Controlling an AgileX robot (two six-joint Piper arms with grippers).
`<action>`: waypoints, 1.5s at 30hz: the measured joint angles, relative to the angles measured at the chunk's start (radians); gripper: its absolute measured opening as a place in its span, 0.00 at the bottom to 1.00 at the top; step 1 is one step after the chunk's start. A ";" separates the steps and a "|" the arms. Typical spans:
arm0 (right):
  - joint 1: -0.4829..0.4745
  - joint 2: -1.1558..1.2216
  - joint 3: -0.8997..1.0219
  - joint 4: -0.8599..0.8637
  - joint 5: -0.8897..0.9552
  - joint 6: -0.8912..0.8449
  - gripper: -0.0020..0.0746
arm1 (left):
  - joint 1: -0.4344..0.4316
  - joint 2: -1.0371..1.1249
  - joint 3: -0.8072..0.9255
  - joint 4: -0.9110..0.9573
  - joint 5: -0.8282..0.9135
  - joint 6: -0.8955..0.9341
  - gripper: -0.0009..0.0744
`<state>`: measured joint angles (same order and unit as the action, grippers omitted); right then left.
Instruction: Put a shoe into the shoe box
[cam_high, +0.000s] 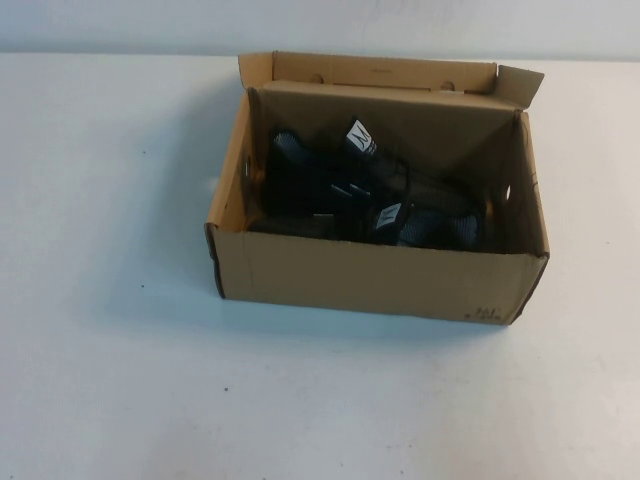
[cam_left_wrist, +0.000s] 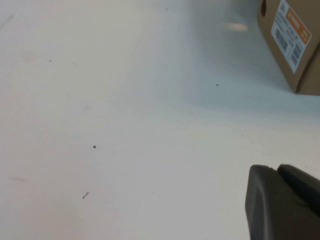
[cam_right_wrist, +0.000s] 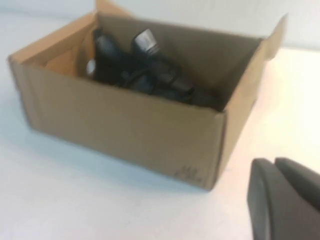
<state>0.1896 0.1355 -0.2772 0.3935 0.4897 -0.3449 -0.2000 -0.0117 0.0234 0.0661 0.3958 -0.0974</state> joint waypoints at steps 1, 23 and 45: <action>-0.027 -0.031 0.000 0.001 0.005 0.000 0.01 | 0.000 0.000 0.000 0.000 0.000 0.000 0.01; -0.180 -0.150 0.303 -0.026 -0.159 0.000 0.01 | 0.000 0.000 0.000 -0.002 0.000 0.000 0.01; -0.122 -0.150 0.303 -0.171 -0.142 0.226 0.01 | 0.000 0.000 0.000 -0.002 0.000 0.000 0.01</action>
<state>0.0680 -0.0141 0.0254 0.2227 0.3481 -0.1190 -0.2000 -0.0117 0.0234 0.0645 0.3958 -0.0974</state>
